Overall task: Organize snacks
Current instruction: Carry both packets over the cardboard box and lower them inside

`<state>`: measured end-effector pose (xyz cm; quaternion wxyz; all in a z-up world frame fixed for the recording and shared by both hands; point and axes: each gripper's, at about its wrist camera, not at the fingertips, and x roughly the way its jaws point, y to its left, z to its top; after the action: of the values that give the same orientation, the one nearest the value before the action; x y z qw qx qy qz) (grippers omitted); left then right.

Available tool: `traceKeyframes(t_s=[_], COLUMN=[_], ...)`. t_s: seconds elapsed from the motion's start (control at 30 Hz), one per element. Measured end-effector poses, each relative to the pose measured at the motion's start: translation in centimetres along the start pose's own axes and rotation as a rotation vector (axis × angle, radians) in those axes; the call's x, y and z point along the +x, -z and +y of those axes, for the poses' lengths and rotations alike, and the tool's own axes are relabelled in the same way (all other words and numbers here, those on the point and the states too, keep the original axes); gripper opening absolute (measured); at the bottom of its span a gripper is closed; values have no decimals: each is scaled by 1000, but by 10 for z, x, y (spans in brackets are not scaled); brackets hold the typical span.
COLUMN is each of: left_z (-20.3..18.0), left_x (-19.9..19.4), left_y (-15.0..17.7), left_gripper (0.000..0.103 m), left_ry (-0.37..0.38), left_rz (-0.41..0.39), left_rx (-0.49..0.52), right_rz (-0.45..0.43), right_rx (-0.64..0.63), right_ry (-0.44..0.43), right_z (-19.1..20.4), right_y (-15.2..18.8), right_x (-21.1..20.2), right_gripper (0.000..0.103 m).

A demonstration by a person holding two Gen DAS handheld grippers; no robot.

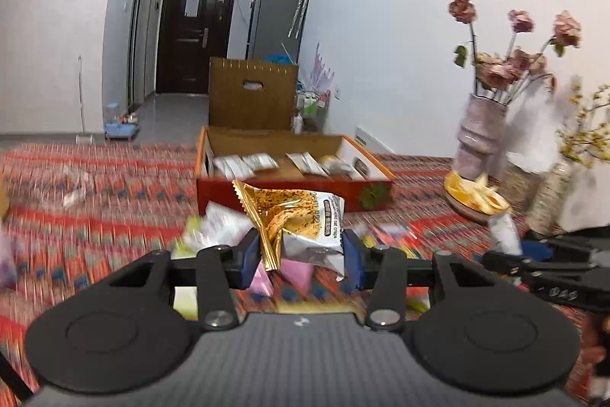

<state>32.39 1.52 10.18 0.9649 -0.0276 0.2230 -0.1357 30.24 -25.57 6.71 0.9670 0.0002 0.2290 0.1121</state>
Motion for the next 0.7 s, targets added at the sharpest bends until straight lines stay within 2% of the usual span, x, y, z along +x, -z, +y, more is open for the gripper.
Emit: traceKeyframes(t_s=[0.17,0.33,0.4,0.47,0.53,0.6,0.7], left_z=[34,62,74,87,101,109,116], left_x=[79,179,222,268,310,340,367], left_y=[-57,-105,-117,-124,-125,-123,-114], left_gripper=[45,45,45,45,45,45,49], left_ry=[23,21,13,23,-16,-17,-69], left_rz=[33,96,129,198,248,302,335], left_rx=[-4,-10,-16,-29,-69,-66,-57], right_rz=[-18,13,60,111,169,243,327], right_rx=[-1,51,98,139,160,168,131], right_ry=[-27,-68,-91,-110,-108,-92,-29], right_z=[-11,-21,-25,-27,-26,-23,-15], right_y=[-58,-121,-144,-164,-177,-184,-184], right_x=[60,159,209,263,311,363,425], right_gripper=[40,40,40,40,40,40,40])
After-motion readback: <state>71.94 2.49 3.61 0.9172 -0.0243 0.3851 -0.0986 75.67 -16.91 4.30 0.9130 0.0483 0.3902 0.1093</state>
